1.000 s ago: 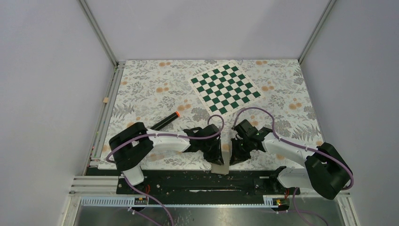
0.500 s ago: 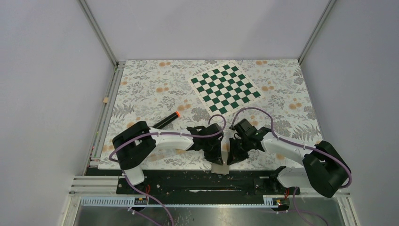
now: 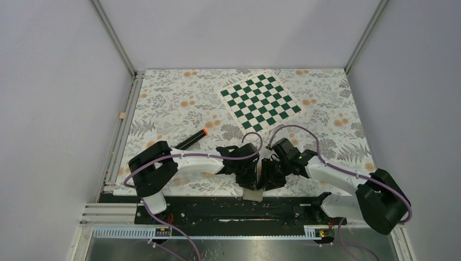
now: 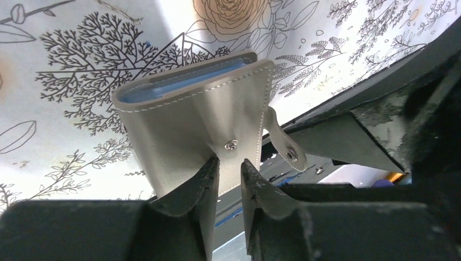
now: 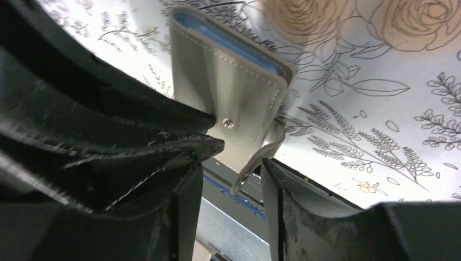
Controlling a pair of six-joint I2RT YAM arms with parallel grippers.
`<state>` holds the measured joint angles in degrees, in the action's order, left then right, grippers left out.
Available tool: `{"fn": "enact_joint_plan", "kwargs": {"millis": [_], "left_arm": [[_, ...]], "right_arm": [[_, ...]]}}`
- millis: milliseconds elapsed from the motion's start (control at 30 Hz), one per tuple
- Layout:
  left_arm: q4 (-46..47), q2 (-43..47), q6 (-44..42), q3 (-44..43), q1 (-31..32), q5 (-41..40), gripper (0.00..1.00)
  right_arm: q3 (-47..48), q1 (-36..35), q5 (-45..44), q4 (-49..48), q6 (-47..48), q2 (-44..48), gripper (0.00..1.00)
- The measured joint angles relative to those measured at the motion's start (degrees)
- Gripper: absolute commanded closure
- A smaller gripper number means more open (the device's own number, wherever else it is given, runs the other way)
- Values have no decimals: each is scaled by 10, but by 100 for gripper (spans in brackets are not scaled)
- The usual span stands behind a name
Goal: Put the credit cards into the card holder
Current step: Close the card holder at the center of the board.
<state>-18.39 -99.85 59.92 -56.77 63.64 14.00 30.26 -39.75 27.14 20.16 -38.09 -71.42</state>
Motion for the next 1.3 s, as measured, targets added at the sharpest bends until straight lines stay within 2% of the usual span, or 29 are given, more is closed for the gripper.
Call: {"fn": "enact_joint_plan", "kwargs": {"millis": [133, 367, 500, 633, 700, 867, 967, 1067, 1200, 1300], "left_arm": [[4, 26, -10, 18, 4, -19, 72], [12, 86, -17, 37, 1, -37, 59], [41, 116, -12, 63, -3, -34, 56], [65, 134, -2, 85, -10, -28, 56], [72, 139, 1, 90, -12, -26, 58], [76, 137, 6, 92, -15, -24, 81], [71, 122, 8, 92, -15, -25, 88], [53, 94, 7, 88, -15, -25, 89], [37, 68, 7, 82, -15, -24, 90], [29, 66, 4, 71, -14, -25, 82]], "right_arm": [[-11, 0, -1, -11, -22, 56, 44], [-27, 10, -5, -29, -53, 148, 44], [-44, 33, -6, -30, -62, 175, 48], [-52, 51, -6, -30, -64, 166, 56], [-52, 57, -4, -38, -64, 151, 67], [-39, 63, 3, -47, -60, 112, 83], [-21, 63, 12, -57, -55, 89, 93], [-9, 64, 27, -77, -51, 58, 99], [-9, 64, 43, -99, -49, 12, 100], [-10, 64, 49, -116, -49, -19, 100]]}}
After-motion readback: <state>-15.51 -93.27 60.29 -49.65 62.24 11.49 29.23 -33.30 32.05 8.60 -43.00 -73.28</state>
